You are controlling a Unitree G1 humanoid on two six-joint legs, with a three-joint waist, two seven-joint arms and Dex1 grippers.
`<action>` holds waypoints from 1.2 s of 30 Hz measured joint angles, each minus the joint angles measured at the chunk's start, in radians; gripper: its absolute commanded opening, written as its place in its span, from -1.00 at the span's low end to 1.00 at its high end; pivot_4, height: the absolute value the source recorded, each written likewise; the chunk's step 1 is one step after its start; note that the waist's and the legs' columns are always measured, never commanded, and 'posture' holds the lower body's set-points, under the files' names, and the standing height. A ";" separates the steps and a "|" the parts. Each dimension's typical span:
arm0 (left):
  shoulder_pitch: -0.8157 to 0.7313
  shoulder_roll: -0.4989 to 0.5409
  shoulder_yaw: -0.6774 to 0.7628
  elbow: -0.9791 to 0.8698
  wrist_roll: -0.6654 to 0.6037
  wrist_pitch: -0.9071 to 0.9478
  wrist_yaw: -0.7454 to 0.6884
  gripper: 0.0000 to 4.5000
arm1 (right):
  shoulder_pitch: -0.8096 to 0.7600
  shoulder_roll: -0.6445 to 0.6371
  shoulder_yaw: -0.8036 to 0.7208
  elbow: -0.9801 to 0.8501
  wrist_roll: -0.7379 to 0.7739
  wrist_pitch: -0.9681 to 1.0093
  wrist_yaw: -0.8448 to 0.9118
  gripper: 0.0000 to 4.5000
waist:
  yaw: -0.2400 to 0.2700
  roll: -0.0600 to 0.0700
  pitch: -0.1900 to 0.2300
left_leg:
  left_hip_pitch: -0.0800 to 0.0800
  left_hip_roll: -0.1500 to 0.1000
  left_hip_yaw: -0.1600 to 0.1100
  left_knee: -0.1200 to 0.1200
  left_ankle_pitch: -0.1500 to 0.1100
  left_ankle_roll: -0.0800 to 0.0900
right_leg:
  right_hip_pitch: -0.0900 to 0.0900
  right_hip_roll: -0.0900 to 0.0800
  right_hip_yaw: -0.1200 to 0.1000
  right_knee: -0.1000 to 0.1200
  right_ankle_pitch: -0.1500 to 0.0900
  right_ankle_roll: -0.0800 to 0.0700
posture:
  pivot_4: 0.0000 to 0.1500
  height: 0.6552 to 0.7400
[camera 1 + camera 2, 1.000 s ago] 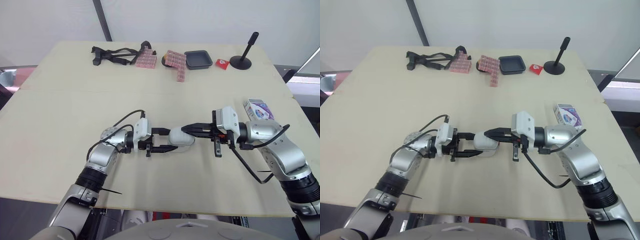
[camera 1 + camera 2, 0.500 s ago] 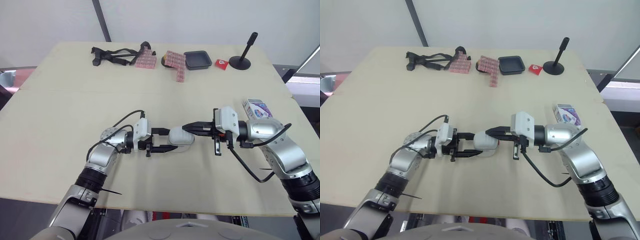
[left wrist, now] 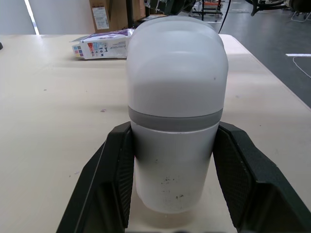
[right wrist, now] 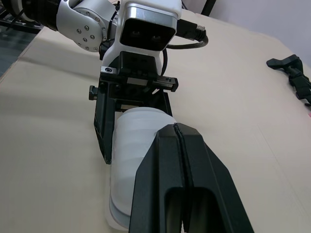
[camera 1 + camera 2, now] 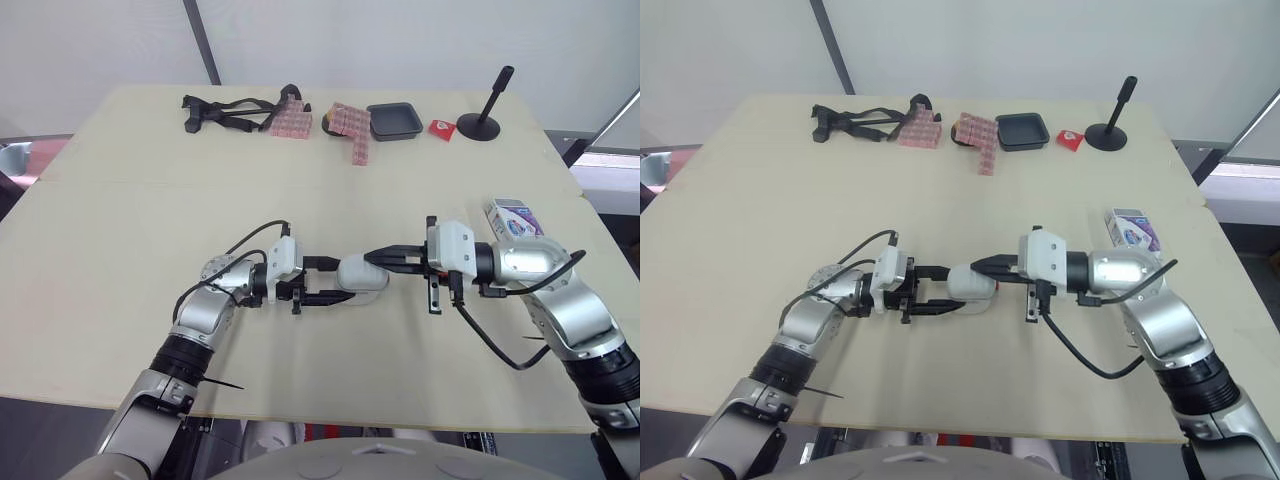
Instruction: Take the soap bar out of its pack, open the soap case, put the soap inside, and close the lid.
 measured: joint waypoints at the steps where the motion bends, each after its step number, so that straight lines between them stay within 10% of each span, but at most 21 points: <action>1: 0.000 0.000 0.000 0.000 0.000 0.004 0.003 -0.16 | 0.002 0.006 -0.004 0.003 0.001 0.000 -0.008 -0.99 | -0.001 0.000 0.000 | 0.000 0.000 0.000 0.000 0.000 0.000 | 0.000 0.000 0.000 0.000 0.000 0.000 | 1.00 1.00; 5: 0.000 0.000 0.000 -0.003 -0.001 0.009 0.005 -0.16 | 0.011 0.032 -0.045 0.056 0.046 0.034 -0.029 -0.88 | -0.002 0.000 0.000 | -0.001 0.000 0.000 0.000 0.000 0.000 | 0.000 -0.001 0.000 0.000 0.000 0.000 | 1.00 1.00; 18: 0.002 0.030 0.016 -0.091 -0.082 0.250 0.051 -0.16 | 0.190 0.013 -0.225 0.118 0.153 -0.054 0.082 0.99 | 0.007 0.001 0.002 | -0.005 0.000 0.000 -0.007 0.000 0.000 | -0.002 0.001 -0.002 -0.006 0.000 0.000 | 1.00 1.00; 36: -0.099 0.041 0.244 -0.196 -0.576 1.563 0.502 -0.16 | 0.271 0.027 -0.225 0.122 0.129 -0.157 0.084 0.99 | 0.010 0.001 0.002 | -0.006 -0.001 -0.001 -0.007 0.000 -0.001 | -0.002 0.002 -0.002 -0.009 0.000 0.001 | 1.00 1.00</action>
